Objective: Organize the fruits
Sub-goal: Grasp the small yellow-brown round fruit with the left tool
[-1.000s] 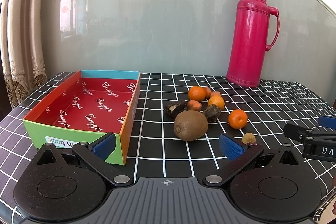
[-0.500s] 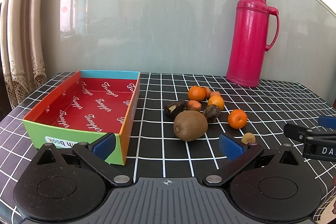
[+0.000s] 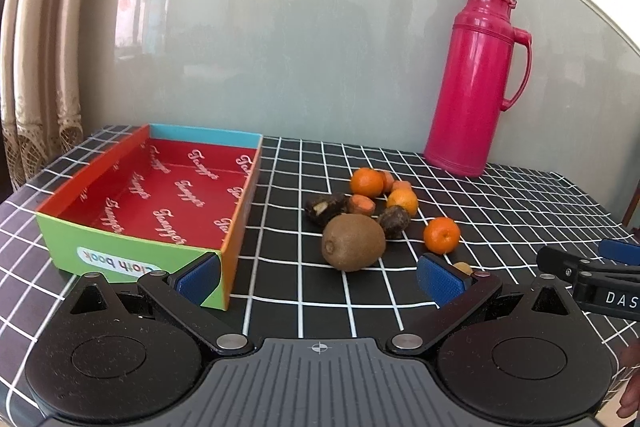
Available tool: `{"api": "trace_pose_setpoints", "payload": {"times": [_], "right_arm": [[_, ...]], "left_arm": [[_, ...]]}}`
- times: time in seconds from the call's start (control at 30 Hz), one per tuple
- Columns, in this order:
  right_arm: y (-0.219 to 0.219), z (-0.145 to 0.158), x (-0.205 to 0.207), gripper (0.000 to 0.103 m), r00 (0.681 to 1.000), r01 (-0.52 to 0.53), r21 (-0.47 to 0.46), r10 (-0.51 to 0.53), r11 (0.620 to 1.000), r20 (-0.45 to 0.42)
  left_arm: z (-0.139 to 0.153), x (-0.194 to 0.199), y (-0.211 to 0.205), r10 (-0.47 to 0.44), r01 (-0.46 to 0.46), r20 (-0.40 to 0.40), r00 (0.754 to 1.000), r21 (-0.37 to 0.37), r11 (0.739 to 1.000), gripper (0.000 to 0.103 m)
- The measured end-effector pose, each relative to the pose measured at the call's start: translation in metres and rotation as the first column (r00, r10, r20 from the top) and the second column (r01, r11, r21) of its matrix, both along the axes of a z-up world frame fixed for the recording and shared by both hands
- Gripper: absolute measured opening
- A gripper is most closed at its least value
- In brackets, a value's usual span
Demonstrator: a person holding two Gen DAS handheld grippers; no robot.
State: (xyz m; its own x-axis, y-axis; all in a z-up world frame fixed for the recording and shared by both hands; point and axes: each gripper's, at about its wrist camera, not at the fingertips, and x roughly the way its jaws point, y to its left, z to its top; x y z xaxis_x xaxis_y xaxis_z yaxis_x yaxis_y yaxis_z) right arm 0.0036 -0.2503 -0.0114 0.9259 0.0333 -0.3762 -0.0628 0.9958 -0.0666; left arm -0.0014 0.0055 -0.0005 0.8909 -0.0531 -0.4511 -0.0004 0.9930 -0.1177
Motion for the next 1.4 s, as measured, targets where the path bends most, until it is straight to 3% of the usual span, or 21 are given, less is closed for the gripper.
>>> {"api": "trace_pose_setpoints", "payload": {"times": [0.33, 0.5, 0.7, 0.9, 1.07, 1.1, 1.17, 1.3, 1.4], "right_arm": [[-0.010, 0.001, 0.001, 0.103, 0.999, 0.032, 0.012, -0.032, 0.999, 0.001], [-0.023, 0.001, 0.008, 0.103, 0.997, 0.083, 0.029, -0.083, 0.996, -0.006], [-0.035, -0.002, 0.015, 0.103, 0.993, 0.114, -0.003, -0.114, 0.994, -0.018], [-0.060, -0.006, 0.025, 0.103, 0.985, 0.171, -0.015, -0.172, 0.985, -0.035], [-0.075, -0.010, 0.031, 0.103, 0.978, 0.201, -0.012, -0.202, 0.979, -0.045], [-0.078, -0.011, 0.033, 0.103, 0.975, 0.217, -0.018, -0.218, 0.976, -0.046], [-0.086, -0.012, 0.034, 0.103, 0.963, 0.266, -0.032, -0.267, 0.963, -0.038], [-0.104, -0.014, 0.032, 0.103, 0.929, 0.367, -0.073, -0.369, 0.927, -0.013], [-0.116, -0.018, 0.029, 0.103, 0.922, 0.384, -0.073, -0.386, 0.920, -0.018]], "left_arm": [[-0.006, 0.012, -0.018, -0.099, 0.099, -0.006, 0.995, -0.059, 0.993, 0.103], [-0.007, 0.019, -0.041, -0.161, 0.160, -0.003, 0.987, -0.039, 0.986, 0.103], [-0.011, 0.037, -0.071, -0.143, 0.145, -0.063, 0.988, 0.027, 0.989, 0.103], [-0.017, 0.051, -0.093, -0.193, 0.194, -0.083, 0.978, 0.009, 0.981, 0.103], [-0.024, 0.064, -0.123, -0.202, 0.213, -0.112, 0.973, 0.096, 0.972, 0.102], [-0.025, 0.066, -0.128, -0.202, 0.214, -0.113, 0.973, 0.110, 0.971, 0.098], [-0.027, 0.071, -0.134, -0.199, 0.216, -0.140, 0.970, 0.122, 0.969, 0.061], [-0.035, 0.084, -0.139, -0.190, 0.213, -0.186, 0.964, 0.111, 0.971, 0.056], [-0.036, 0.089, -0.141, -0.192, 0.215, -0.183, 0.964, 0.112, 0.970, 0.043]]}}
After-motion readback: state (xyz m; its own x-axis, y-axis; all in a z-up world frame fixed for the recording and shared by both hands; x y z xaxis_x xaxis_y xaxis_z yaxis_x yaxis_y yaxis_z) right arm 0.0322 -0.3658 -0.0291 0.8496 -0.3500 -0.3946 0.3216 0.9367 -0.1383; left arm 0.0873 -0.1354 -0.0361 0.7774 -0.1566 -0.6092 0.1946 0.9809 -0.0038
